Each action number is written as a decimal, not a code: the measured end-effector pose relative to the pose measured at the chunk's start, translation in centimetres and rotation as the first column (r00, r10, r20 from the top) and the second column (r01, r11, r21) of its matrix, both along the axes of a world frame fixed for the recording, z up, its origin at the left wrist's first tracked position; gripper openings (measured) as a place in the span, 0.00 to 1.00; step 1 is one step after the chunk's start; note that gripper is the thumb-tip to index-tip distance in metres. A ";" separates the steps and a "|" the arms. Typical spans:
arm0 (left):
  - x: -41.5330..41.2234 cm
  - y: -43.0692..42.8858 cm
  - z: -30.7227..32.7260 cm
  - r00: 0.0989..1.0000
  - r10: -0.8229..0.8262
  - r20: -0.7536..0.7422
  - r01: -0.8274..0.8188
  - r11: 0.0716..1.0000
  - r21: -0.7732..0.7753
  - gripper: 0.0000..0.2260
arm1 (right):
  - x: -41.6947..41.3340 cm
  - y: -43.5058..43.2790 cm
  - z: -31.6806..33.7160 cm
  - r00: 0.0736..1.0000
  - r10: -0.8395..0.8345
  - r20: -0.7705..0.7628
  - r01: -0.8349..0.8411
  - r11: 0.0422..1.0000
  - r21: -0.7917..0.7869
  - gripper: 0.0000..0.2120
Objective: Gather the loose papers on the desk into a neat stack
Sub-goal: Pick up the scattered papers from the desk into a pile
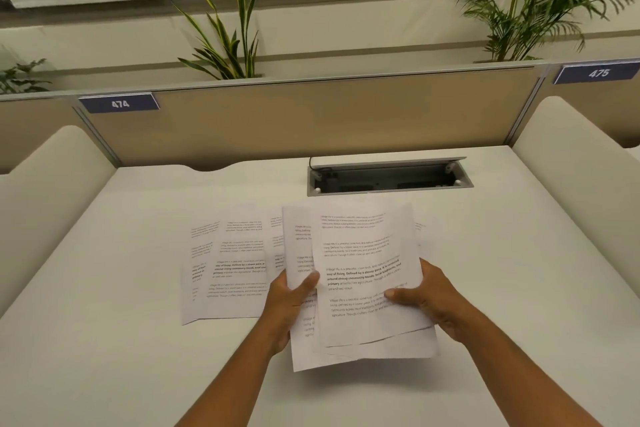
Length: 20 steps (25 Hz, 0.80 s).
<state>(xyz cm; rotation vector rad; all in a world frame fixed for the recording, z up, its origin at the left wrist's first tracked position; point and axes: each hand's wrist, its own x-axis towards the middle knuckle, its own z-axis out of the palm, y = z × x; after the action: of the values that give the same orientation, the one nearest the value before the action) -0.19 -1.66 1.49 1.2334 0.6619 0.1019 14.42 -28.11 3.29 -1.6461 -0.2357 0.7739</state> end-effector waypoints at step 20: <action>1.0 -1.8 1.1 0.992 -0.119 -0.045 0.119 0.993 0.008 0.14 | -0.1 0.8 -0.3 0.986 0.004 -0.166 0.015 0.994 0.112 0.19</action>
<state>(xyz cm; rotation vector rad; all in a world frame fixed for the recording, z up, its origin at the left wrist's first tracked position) 0.86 -3.45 2.58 1.2858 0.6254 -0.0215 14.34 -27.33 2.96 -1.4671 -0.1537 0.8732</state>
